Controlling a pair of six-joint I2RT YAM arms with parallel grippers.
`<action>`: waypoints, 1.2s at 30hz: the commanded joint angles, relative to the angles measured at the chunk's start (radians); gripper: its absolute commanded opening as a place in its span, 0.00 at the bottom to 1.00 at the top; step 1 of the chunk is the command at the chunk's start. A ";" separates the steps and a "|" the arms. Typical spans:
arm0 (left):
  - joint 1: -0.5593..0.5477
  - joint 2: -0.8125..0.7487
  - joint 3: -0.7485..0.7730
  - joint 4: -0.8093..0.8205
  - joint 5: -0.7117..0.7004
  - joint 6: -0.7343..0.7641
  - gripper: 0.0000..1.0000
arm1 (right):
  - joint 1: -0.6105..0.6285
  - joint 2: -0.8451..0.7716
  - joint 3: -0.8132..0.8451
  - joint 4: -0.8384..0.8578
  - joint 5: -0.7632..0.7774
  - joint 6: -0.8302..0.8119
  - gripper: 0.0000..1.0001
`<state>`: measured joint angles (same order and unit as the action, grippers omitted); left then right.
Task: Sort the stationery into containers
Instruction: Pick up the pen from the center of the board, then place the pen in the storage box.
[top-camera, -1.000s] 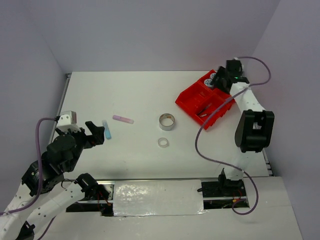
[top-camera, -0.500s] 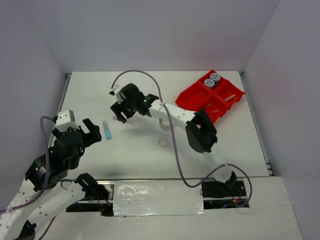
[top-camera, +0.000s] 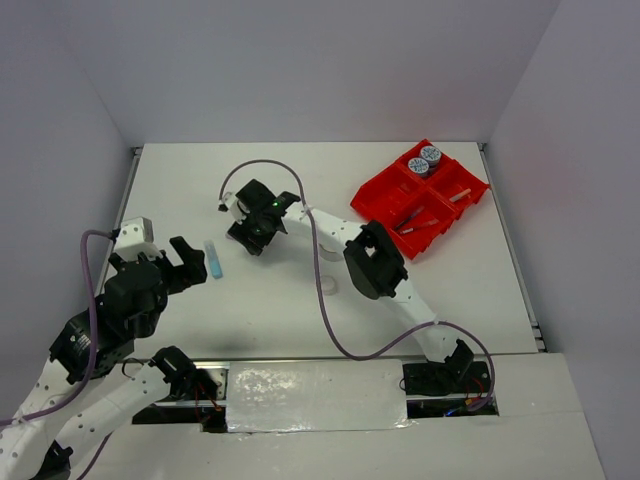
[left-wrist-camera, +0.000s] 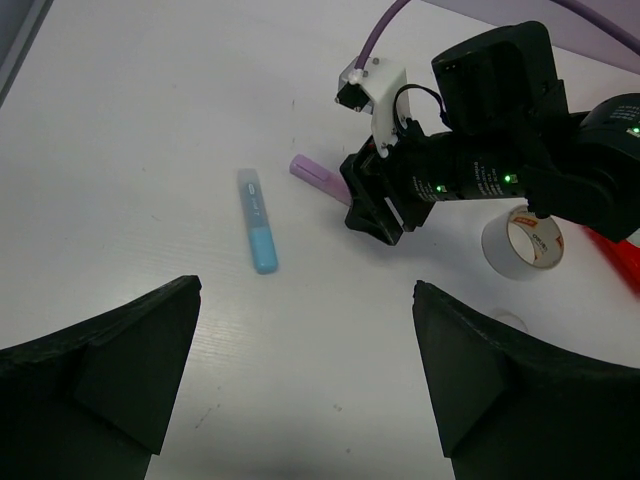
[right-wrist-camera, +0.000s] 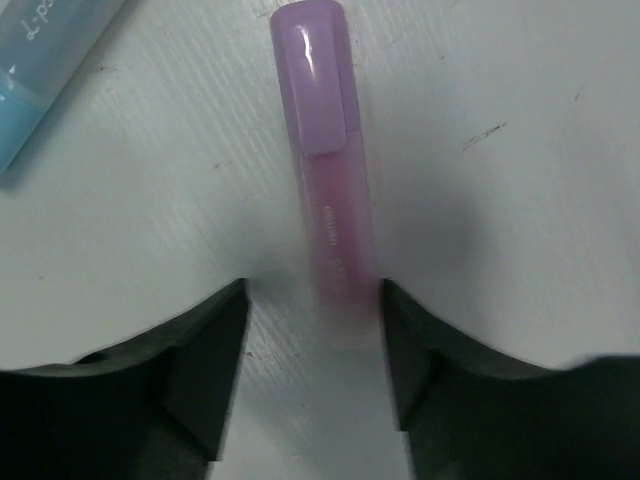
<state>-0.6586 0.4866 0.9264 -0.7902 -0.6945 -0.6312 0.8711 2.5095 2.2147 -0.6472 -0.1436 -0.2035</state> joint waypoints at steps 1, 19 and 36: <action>0.004 -0.013 0.000 0.043 0.013 0.022 0.99 | 0.009 0.026 0.046 -0.041 -0.011 -0.030 0.56; 0.005 -0.023 -0.004 0.054 0.033 0.034 0.99 | -0.004 -0.488 -0.415 0.458 -0.099 0.315 0.00; 0.002 -0.049 -0.011 0.069 0.066 0.051 0.99 | -0.780 -0.815 -0.807 0.259 0.615 0.866 0.00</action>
<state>-0.6579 0.4461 0.9215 -0.7761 -0.6407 -0.6018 0.1387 1.6493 1.4101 -0.2985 0.3817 0.5655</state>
